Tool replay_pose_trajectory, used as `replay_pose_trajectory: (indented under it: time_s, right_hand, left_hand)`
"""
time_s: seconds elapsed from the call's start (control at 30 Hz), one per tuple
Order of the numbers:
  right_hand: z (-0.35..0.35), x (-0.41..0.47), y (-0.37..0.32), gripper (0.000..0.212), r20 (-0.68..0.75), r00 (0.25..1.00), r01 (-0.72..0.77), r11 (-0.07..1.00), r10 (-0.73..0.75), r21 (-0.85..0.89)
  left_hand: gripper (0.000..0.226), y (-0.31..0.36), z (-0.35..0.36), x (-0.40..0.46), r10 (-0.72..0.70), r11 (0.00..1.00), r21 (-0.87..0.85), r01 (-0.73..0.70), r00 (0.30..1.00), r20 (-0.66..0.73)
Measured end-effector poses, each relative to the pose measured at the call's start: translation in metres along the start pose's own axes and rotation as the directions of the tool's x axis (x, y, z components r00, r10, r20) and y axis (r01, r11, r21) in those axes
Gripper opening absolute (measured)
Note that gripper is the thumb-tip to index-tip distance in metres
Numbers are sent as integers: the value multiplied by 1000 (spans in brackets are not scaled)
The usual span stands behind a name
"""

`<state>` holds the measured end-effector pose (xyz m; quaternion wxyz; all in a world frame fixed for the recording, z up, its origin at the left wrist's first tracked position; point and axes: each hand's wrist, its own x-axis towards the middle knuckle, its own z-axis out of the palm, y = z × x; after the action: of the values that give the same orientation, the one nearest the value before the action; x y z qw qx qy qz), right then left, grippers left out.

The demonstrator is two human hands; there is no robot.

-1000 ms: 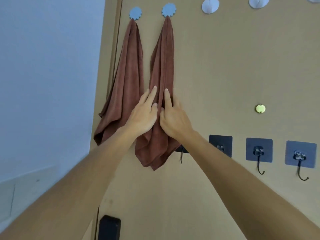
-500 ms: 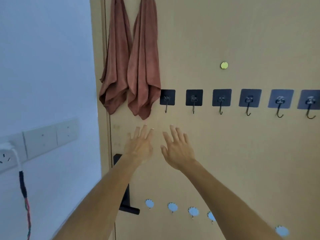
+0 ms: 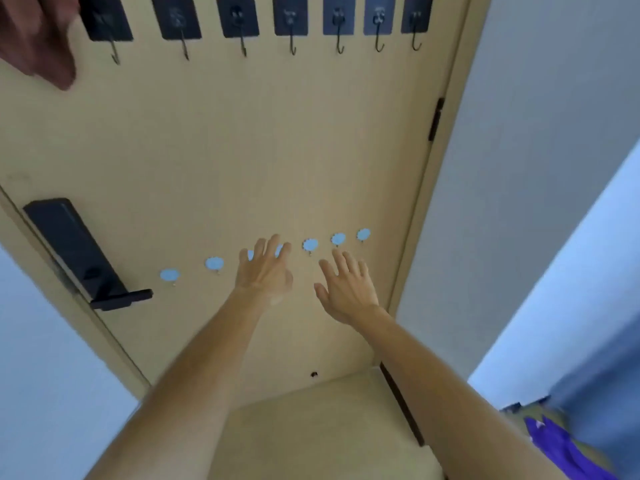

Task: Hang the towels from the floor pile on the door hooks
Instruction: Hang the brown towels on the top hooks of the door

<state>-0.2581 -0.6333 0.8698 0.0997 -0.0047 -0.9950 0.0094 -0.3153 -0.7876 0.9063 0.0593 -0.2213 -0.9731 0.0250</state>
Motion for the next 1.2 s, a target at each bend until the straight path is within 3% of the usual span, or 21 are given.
replay_pose_trajectory:
  time_s: [0.23,0.4,0.53,0.8,1.2]
  right_hand:
    - [50,-147,107,51,179,933,-316,949,313,-11]
    - [62,-257,206,50,191,837,-514,857,512,-44]
    - [61,-347,295,56,118,735,-665,743,668,-71]
    - [103,-478,397,58,208,540,-819,566,816,-95]
    - [223,-533,473,48,358,343,-896,417,868,-151]
  left_hand:
    - [51,157,47,-24,309,948,-125,-294,942,130]
    - [54,303,65,-50,507,860,-180,-478,841,189]
    - [56,422,86,-76,660,752,-198,-629,719,219]
    - [60,576,146,-119,746,650,-213,-730,558,363]
    - [56,672,296,-89,724,603,-185,-776,436,535]
